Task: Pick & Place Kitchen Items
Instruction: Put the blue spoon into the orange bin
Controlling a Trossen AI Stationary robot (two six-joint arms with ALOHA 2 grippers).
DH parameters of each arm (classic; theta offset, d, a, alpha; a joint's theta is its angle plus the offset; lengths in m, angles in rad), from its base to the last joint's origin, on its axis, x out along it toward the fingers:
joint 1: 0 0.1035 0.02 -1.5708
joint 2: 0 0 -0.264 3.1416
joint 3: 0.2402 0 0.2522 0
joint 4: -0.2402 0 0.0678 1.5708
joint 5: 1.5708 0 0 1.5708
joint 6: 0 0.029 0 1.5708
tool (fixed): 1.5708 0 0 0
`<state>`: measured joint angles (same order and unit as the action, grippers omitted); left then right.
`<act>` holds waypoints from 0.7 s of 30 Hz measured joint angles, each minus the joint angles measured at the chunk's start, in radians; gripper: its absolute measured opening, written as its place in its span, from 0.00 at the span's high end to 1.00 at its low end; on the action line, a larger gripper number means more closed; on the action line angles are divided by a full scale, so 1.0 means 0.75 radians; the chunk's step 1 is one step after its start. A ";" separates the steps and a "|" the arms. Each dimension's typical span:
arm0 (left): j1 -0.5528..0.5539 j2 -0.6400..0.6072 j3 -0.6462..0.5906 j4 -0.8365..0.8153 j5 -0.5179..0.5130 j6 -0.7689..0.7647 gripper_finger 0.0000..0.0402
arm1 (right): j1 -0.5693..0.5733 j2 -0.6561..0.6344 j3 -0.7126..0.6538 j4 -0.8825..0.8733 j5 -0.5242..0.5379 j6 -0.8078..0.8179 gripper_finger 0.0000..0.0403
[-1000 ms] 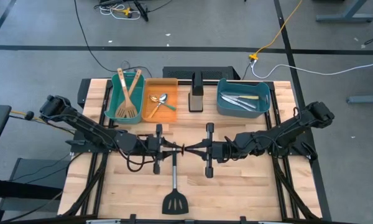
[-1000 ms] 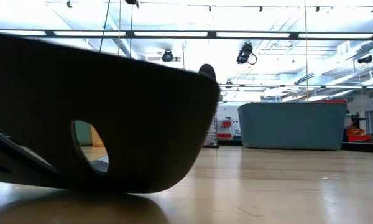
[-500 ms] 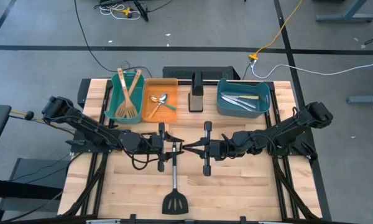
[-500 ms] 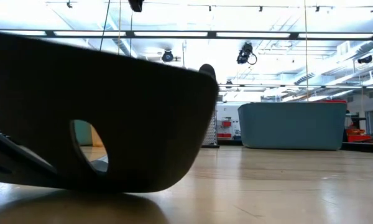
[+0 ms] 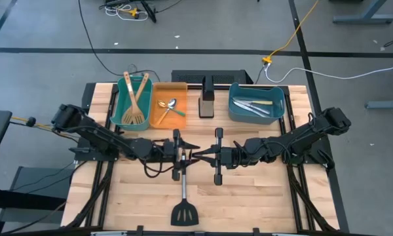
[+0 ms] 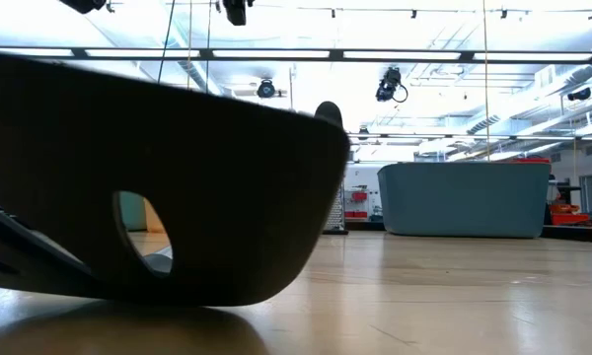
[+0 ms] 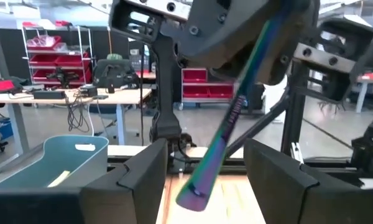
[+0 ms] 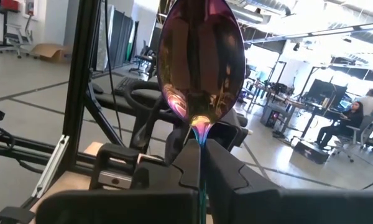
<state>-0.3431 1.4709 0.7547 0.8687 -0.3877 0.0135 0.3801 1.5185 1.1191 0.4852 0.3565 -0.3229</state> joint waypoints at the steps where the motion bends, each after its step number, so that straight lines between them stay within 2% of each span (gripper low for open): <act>1: 0.000 0.006 -0.001 0.016 0.000 0.000 0.46 | 0.000 0.000 0.000 0.000 0.000 0.000 0.97; 21: 0.027 0.048 0.000 0.096 0.021 -0.002 0.46 | 0.000 -0.001 -0.001 -0.031 0.002 0.000 0.97</act>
<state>-0.3225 1.5066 0.7547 0.9405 -0.3721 0.0120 0.3801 1.5181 1.1187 0.4617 0.3576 -0.3229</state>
